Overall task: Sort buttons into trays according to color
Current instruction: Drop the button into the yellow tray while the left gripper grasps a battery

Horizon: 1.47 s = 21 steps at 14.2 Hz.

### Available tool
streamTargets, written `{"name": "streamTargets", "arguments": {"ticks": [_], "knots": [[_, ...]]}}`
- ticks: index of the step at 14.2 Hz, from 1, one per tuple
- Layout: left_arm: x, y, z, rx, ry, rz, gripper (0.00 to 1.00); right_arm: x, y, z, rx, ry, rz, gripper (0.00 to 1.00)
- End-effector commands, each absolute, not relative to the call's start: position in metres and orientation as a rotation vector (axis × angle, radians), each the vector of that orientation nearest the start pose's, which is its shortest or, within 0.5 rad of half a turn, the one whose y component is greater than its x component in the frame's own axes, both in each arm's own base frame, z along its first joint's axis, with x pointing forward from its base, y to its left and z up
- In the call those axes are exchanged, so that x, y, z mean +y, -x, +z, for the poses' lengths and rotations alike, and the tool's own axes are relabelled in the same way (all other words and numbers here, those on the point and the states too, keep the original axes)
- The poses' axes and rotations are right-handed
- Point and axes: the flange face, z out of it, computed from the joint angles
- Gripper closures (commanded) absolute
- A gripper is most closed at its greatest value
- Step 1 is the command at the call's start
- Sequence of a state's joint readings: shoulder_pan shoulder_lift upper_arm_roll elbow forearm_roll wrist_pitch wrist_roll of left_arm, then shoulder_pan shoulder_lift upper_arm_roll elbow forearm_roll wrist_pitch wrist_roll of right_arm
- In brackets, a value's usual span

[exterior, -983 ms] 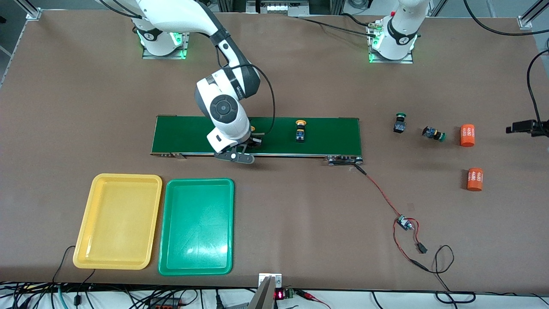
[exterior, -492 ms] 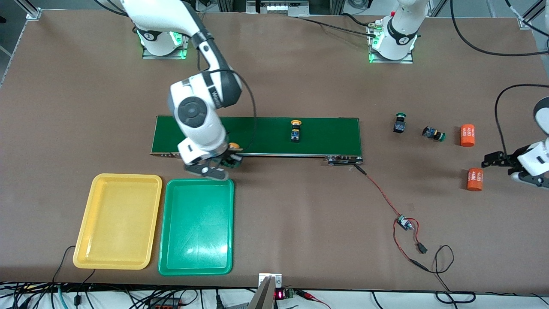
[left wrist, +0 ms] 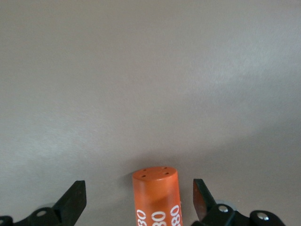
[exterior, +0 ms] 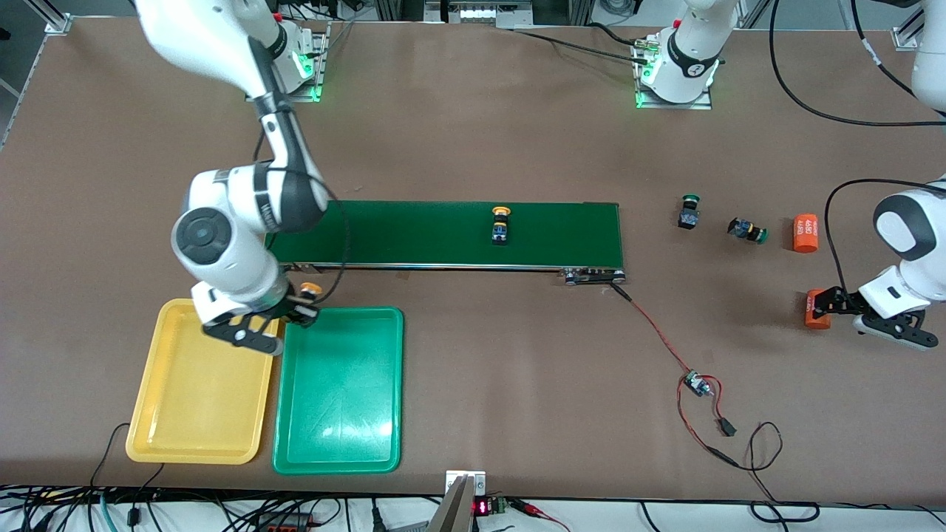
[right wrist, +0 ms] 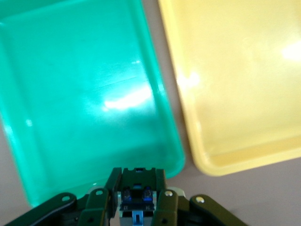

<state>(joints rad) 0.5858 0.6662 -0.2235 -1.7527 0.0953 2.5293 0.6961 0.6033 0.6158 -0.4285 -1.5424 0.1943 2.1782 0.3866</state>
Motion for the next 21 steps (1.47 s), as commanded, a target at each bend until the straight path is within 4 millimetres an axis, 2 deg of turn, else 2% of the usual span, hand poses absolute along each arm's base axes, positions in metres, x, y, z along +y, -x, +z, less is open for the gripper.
{"name": "streamTargets", "arguments": {"ticks": [1,2,3,4,5,6,8,9,10,13,15,17,18,19,20,21], "knots": [[0.262,-0.616,0.190,0.576,3.106,-0.204,0.00,0.151,-0.689,0.308,0.316,3.212,-0.085,1.00],[0.262,-0.612,0.186,0.602,3.107,-0.191,0.00,0.145,-0.689,0.298,0.320,3.223,-0.064,1.00],[0.262,-0.610,0.183,0.652,3.101,-0.177,0.08,0.141,-0.690,0.291,0.301,3.230,-0.048,1.00],[0.261,-0.603,0.177,0.675,3.108,-0.153,0.22,0.128,-0.692,0.284,0.276,3.240,-0.033,1.00],[0.259,-0.601,0.176,0.665,3.113,-0.146,0.45,0.115,-0.694,0.279,0.248,3.245,-0.020,1.00],[0.259,-0.602,0.178,0.658,3.114,-0.150,0.60,0.107,-0.696,0.273,0.224,3.250,-0.013,1.00],[0.259,-0.603,0.191,0.654,3.130,-0.124,0.68,0.094,-0.697,0.259,0.173,3.267,0.015,1.00],[0.254,-0.606,0.205,0.645,3.139,-0.109,0.74,0.088,-0.698,0.253,0.163,3.272,0.020,1.00],[0.244,-0.609,0.220,0.638,3.150,-0.090,0.75,0.074,-0.702,0.249,0.176,3.272,0.005,1.00],[0.206,-0.619,0.269,0.601,3.207,0.009,0.77,0.054,-0.718,0.227,0.200,3.288,-0.076,1.00],[0.171,-0.622,0.293,0.557,3.243,0.083,0.77,0.053,-0.729,0.218,0.198,3.293,-0.097,1.00],[0.121,-0.622,0.307,0.479,3.291,0.205,0.77,0.054,-0.740,0.213,0.194,3.299,-0.125,1.00],[0.081,-0.628,0.314,0.477,3.316,0.205,0.77,0.049,-0.745,0.205,0.196,3.302,-0.143,1.00],[0.058,-0.631,0.317,0.435,3.327,0.211,0.77,0.046,-0.748,0.197,0.196,3.305,-0.164,1.00],[0.026,-0.632,0.321,0.445,3.318,0.229,0.77,0.044,-0.749,0.193,0.205,3.303,-0.188,0.86],[-0.004,-0.631,0.325,0.502,3.299,0.234,0.76,0.042,-0.749,0.192,0.232,3.289,-0.201,0.10]]}}
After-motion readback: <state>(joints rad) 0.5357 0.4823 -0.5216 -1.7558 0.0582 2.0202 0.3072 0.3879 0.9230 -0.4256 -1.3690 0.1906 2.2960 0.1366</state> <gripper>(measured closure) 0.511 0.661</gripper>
